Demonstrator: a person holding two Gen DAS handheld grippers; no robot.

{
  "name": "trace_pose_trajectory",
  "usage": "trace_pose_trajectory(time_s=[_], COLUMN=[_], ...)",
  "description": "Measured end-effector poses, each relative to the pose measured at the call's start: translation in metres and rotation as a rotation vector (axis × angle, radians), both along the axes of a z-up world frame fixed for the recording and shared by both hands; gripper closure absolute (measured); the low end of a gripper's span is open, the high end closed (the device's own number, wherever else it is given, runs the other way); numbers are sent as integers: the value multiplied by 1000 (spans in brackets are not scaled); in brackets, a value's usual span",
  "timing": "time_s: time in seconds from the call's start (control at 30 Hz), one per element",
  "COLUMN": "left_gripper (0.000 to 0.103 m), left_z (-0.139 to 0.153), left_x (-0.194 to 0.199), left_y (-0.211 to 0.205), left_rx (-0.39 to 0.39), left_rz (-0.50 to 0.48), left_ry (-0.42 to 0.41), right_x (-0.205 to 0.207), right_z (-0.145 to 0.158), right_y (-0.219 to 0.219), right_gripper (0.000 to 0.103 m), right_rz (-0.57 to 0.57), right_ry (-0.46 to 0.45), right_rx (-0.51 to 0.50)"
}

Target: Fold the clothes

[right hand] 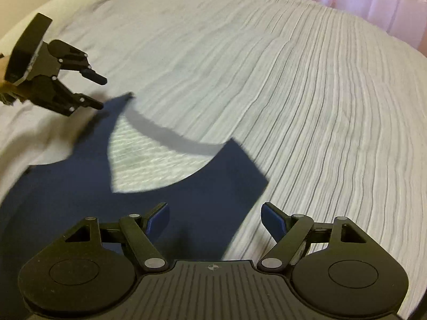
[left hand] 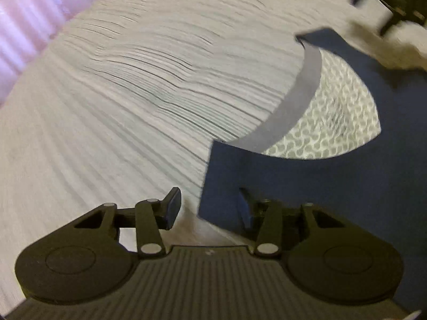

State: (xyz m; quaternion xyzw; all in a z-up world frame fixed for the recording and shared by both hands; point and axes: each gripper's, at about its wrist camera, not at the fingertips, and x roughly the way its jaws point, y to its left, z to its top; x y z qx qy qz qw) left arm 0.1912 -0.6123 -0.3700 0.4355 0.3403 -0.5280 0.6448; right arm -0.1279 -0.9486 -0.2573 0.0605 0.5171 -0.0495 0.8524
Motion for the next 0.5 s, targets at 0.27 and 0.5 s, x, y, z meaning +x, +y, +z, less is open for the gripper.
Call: trace_pose_trajectory(time_s=[0.27,0.5], left_gripper=[64,81], left_z=[-23,-25], left_x=[23,25], left_y=[-4,-3], left_rx=[2,2], left_rz=[-79,-117], left_ry=[129,178], right_x=[56,79], right_z=[-33,-53], right_y=[-45,-60], right_gripper=[23,46], right_rz=[153,209], right_ry=[104,158], right_rx=[-44,19])
